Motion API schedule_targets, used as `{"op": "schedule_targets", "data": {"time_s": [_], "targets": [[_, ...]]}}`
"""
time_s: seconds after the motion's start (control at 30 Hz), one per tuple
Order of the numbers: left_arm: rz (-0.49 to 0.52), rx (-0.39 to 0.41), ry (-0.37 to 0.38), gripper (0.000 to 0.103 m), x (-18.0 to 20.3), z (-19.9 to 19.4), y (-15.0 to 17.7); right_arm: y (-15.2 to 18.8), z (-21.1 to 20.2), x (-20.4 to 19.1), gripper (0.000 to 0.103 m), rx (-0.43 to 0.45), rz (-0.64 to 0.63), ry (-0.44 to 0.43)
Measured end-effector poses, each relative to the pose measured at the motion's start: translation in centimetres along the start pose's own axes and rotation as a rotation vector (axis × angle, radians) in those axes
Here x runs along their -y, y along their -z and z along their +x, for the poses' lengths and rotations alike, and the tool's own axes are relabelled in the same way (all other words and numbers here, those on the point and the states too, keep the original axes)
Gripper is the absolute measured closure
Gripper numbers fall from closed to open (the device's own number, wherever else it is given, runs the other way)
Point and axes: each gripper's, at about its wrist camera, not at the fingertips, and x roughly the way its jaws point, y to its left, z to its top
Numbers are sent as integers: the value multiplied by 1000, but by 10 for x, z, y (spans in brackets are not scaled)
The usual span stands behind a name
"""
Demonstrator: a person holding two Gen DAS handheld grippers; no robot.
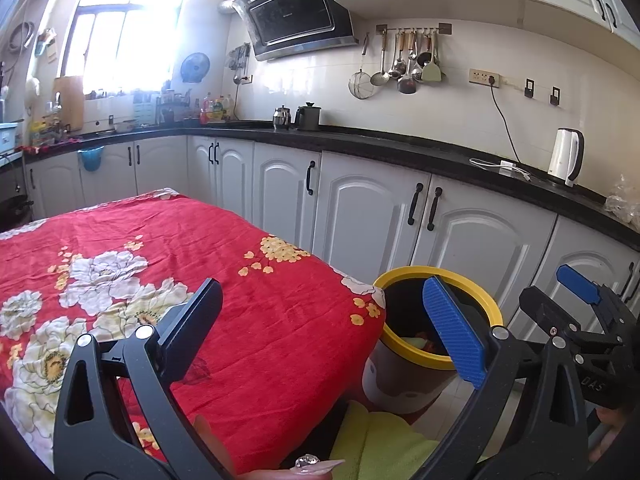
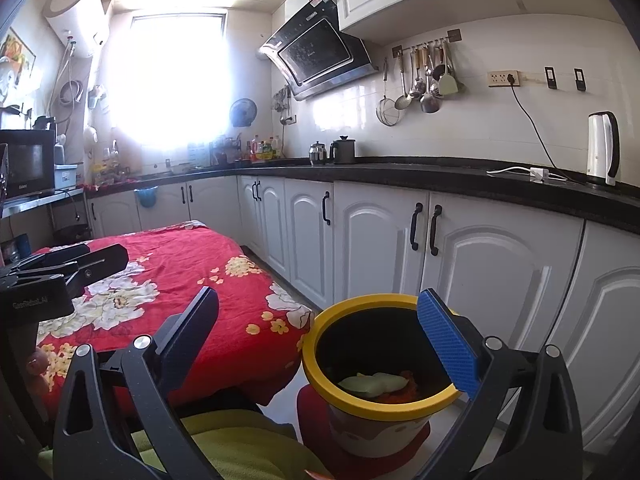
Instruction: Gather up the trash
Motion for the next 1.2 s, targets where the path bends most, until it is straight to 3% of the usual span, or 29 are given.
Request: {"op": "schedule_targets", "data": {"time_s": [1.2], "targets": [[1,-4,2,11,1,1,-2,-1,0,2,6,-1,5,2]]}}
